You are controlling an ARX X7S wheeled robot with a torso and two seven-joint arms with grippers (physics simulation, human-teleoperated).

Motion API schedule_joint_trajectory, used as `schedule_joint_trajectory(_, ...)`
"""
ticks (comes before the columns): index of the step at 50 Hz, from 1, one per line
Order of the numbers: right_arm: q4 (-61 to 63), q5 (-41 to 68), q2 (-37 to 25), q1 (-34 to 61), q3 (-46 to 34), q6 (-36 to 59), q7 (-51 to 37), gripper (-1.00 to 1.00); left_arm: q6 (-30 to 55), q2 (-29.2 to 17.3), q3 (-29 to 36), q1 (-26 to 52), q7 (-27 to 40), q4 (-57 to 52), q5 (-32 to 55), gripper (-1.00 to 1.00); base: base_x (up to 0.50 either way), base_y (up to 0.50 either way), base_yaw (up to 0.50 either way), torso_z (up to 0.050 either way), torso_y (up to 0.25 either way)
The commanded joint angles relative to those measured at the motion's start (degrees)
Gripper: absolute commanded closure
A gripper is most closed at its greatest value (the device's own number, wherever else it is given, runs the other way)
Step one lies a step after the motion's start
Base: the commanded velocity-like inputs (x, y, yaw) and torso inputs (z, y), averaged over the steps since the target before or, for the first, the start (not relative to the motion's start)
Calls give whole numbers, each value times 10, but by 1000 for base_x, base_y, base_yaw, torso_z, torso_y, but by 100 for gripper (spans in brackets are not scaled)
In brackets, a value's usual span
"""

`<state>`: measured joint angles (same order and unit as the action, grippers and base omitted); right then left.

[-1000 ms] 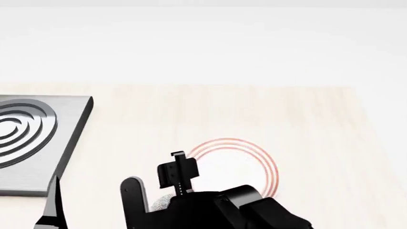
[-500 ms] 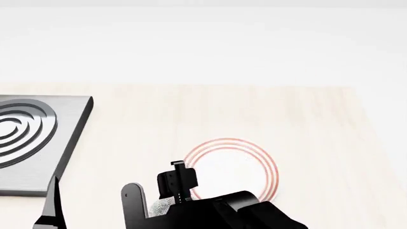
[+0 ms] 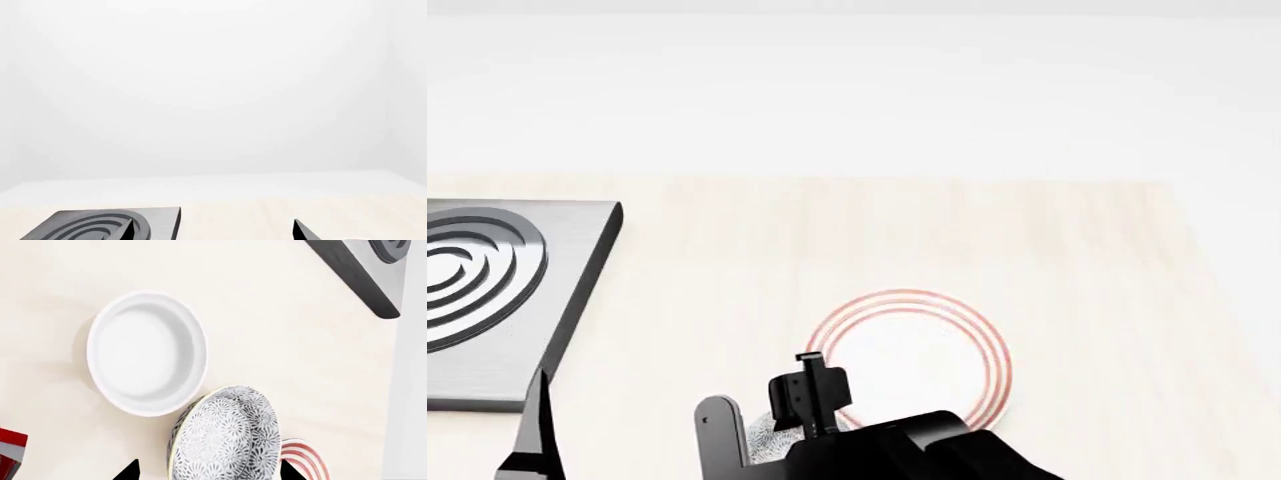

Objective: Pick the akita bowl between the plate and the ramekin and place it on the plate.

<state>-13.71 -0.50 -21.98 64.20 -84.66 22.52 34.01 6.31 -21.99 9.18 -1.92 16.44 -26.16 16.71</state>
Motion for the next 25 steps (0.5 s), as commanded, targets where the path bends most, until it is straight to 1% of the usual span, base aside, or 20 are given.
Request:
schedule_joint_trajectory(1,-39,-26,27,-2,5,-11,5,-100,-3,10,-11,-2,-15,3,-13,-100,0,0,0,0,0)
schedule_joint_trajectory(12,-61,-28,34,-6,-1,-9,5,-100,-3,8,-9,-1,-13,3,-13,-100,0,0,0,0,0)
schedule_joint_trajectory(25,-16,-19,22,-17,-14,-7,30,-100,-3,6,-10,-1,-11,1,-10,-100,0,0,0,0,0)
